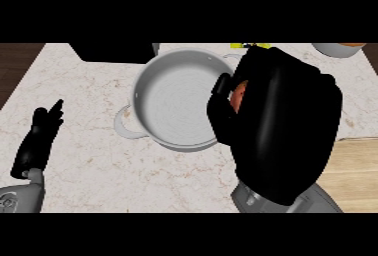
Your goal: Pick the sweet potato from the tray and place it in the pot
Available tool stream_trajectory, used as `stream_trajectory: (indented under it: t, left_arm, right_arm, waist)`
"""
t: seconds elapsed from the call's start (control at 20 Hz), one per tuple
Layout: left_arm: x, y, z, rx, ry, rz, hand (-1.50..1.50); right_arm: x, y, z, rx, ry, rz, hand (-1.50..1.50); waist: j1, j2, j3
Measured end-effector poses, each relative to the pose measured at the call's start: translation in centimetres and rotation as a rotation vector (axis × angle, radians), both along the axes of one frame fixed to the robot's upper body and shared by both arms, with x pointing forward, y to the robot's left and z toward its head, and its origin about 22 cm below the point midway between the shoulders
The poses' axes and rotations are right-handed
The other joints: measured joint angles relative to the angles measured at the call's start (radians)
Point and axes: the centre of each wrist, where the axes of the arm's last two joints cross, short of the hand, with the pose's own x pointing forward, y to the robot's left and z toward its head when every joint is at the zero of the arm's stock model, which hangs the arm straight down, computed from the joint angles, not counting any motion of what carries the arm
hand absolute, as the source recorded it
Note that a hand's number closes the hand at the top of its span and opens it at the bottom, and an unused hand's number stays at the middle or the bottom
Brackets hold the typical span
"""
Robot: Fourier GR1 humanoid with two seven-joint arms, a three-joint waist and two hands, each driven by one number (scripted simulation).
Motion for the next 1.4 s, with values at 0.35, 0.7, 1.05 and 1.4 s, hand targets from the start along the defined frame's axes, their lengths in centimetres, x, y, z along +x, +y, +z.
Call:
stream_trajectory:
  t: [0.35,0.7,1.05,1.4]
  left_arm:
    - [0.7,-1.0,0.1,0.004,-0.004,-0.021,0.00]
    - [1.5,-1.5,0.5,-0.004,-0.014,-0.029,0.00]
    - [1.4,-1.4,0.3,-0.007,-0.011,-0.035,0.00]
    - [0.9,-0.6,0.0,-0.004,0.002,-0.011,0.00]
  right_arm:
    - [4.5,1.2,0.9,0.034,0.145,0.007,1.50]
    - [8.4,1.1,-1.3,0.146,0.306,0.003,-1.50]
    - [10.4,0.8,-3.1,0.298,0.291,0.043,-1.50]
    - [10.6,-0.6,-2.5,0.465,0.005,0.059,-1.50]
  waist:
    - [0.018,0.008,0.002]
    - [0.030,0.015,0.003]
    - [0.036,0.017,0.005]
    - [0.013,0.011,0.006]
